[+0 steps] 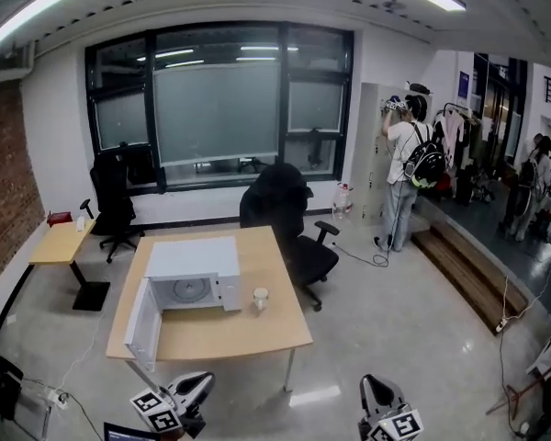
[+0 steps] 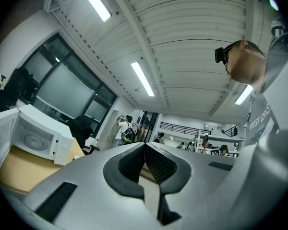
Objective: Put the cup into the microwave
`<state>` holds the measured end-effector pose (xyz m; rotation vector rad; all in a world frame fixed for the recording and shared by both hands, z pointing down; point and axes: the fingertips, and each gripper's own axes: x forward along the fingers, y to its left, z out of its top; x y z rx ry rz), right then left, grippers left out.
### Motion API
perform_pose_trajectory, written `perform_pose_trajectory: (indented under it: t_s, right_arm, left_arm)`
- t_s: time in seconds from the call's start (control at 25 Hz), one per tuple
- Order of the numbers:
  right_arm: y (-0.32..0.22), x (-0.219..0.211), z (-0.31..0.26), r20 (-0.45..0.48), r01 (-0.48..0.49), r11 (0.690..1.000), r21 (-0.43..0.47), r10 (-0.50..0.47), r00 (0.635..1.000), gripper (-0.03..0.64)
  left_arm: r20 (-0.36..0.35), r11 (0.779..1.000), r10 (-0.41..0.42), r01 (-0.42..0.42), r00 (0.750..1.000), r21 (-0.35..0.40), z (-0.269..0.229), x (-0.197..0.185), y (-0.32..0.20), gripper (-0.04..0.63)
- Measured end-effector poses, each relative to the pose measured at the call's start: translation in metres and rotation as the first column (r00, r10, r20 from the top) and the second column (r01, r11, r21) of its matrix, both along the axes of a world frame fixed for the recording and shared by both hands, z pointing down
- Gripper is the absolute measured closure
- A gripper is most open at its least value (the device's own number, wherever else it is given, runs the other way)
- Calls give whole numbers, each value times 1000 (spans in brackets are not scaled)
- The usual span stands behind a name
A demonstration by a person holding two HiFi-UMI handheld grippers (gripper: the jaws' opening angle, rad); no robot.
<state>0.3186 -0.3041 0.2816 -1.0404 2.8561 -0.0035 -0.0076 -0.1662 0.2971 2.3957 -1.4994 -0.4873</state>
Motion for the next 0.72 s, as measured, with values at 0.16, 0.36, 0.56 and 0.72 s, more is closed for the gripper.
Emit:
perform_pose_trajectory:
  t_s: [0.16, 0.36, 0.56, 0.72]
  right_arm:
    - [-16, -8, 28, -9, 21, 999, -49, -22, 1000, 594]
    - [-36, -41, 48, -45, 75, 992, -98, -79, 996, 594]
    - [-51, -99, 38, -72, 99, 991, -90, -106, 992, 594]
    - [-67, -136, 37, -91, 74, 993, -90, -82, 992, 594]
  left_arm:
    - [11, 1000, -11, 11, 1000, 15, 9, -2, -4, 574]
    - [-14, 999, -31, 31, 999, -19, 33, -15, -25, 574]
    - [-49, 998, -43, 40, 998, -54, 49, -62, -36, 574]
    - [-59, 999, -26, 25, 998, -25, 46, -102, -62, 574]
